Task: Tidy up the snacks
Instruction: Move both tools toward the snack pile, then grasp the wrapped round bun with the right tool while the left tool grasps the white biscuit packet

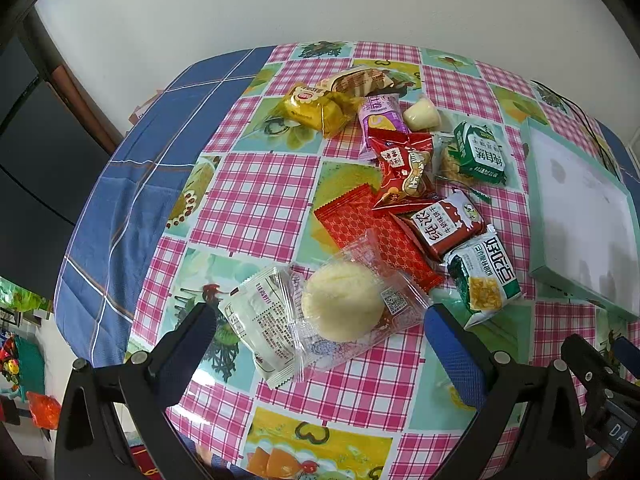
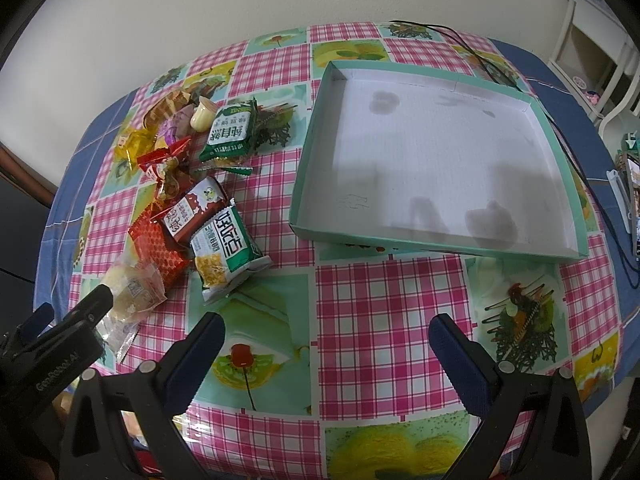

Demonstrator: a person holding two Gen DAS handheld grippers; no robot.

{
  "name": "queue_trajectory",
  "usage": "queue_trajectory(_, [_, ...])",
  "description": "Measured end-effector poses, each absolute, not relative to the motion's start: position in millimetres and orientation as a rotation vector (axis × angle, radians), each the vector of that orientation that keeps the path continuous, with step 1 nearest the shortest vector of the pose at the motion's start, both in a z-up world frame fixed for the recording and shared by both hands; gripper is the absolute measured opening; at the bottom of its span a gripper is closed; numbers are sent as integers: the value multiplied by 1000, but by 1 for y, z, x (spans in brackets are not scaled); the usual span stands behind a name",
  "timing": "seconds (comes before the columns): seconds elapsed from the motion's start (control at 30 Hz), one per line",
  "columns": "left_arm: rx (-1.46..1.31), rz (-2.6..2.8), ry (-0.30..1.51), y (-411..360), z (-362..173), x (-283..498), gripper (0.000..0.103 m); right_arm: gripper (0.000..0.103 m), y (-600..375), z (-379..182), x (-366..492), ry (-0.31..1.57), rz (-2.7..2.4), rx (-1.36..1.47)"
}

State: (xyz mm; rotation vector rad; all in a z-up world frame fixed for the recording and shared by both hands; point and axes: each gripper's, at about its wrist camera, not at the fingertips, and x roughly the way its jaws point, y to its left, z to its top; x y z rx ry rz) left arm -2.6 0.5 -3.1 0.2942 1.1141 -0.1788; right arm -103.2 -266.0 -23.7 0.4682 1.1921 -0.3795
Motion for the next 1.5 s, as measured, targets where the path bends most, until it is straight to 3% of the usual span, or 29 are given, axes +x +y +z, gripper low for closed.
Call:
queue_trajectory(0.43, [208,-159,1112,17,-3,5,103,103,-248,-26,-87,1202,-344,444])
queue_trajectory(0.6, [126,-150,1033,36,-1,13,103,103,-236,-26,-79,1186,-300,457])
queue_trajectory(0.9, [23,-136,1132,70,-5,31,103,103,-204,-26,-53,1136,-173,502])
queue_trajectory(1.5, [-80,-30,1238,135,-35,59,103,103,-122,-57,4,1226,29,368])
